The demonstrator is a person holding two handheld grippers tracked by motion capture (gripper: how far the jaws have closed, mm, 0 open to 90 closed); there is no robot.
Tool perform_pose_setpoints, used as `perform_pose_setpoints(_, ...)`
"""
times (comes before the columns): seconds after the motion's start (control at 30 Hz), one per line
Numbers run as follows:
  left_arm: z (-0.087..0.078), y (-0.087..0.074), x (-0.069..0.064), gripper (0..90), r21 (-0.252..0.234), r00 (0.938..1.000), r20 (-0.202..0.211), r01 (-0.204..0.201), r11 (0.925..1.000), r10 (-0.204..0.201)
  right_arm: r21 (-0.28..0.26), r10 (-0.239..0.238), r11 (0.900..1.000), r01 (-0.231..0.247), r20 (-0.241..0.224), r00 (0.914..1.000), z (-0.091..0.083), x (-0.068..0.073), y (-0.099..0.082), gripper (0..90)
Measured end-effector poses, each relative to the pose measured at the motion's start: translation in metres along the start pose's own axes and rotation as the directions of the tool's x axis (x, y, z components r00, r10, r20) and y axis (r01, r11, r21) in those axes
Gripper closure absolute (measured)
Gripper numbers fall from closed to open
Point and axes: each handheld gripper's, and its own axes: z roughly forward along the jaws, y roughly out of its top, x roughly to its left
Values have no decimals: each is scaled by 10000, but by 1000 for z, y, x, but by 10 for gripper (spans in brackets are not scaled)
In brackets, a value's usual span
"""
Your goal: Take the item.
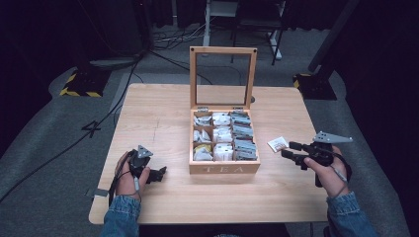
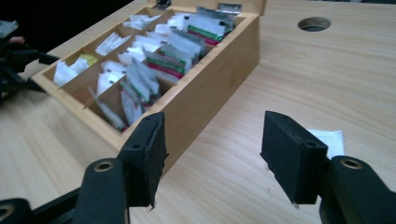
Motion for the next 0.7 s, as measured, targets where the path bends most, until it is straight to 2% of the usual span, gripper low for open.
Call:
perform_pose_setpoints(0.13, 1, 1, 0, 0, -4, 10000, 19, 22, 10000, -22, 275, -347, 9990, 353, -227, 9991, 0, 14, -6, 406)
perform_pose_setpoints(0.33, 2, 1, 0, 1, -8, 10000, 33, 36, 10000, -36, 429, -470, 9979, 488, -413, 9980, 2, 26, -15, 406)
perform_pose_setpoints(0.47, 2, 1, 0, 0, -4, 10000, 31, 30, 10000, -30, 608, -696, 9955, 728, -524, 9962, 5, 32, -20, 424)
perform_pose_setpoints(0.6, 2, 1, 0, 1, -8, 10000, 30, 32, 10000, -32, 310, -775, 9964, 792, -530, 9956, 6, 34, -22, 467)
perform_pose_setpoints(0.7, 2, 1, 0, 1, -5, 10000, 29, 29, 10000, -29, 393, -875, 9952, 891, -418, 9953, 11, 35, -27, 469)
